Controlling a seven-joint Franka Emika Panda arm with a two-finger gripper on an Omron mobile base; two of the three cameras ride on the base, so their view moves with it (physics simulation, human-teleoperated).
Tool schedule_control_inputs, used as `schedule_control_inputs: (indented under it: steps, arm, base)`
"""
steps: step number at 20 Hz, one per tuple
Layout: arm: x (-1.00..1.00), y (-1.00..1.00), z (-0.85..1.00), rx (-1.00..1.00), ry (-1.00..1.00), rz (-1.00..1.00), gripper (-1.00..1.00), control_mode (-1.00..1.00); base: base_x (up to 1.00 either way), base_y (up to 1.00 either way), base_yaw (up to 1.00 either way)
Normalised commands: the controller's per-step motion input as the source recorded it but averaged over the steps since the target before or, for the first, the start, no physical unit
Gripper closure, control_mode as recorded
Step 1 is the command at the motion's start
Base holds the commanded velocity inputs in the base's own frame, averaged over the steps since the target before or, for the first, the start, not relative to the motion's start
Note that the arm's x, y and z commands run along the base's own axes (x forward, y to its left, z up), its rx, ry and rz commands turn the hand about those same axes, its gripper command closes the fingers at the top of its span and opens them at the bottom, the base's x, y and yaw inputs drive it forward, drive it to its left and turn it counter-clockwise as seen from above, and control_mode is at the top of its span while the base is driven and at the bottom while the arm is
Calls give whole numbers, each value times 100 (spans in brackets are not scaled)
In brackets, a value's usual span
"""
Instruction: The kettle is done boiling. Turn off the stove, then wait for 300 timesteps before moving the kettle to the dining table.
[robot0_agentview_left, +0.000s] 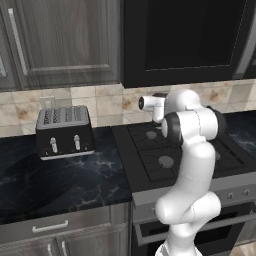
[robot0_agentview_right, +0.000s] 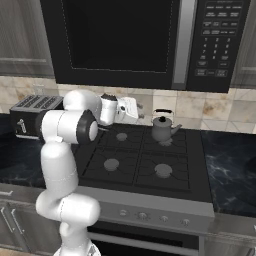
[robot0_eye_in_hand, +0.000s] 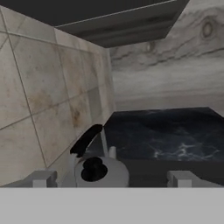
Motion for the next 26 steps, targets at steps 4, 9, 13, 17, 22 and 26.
schedule_control_inputs:
  steps: [4, 9, 13, 17, 22, 26]
  arm:
    - [19, -1, 0, 0, 0, 0, -100, -100]
    - [10, -7, 0, 0, 0, 0, -100, -100]
    - [7, -10, 0, 0, 0, 0, -100, -100]
    - [8, -10, -3, 0, -1, 1, -100, -100]
    - [12, -11, -7, -1, -2, 3, -100, -100]
    - [16, -16, -13, 0, 0, 5, -100, -100]
  base:
    - [0, 0, 0]
    - [0, 0, 0]
    - [0, 0, 0]
    - [0, 0, 0]
    - [0, 0, 0]
    - [0, 0, 0]
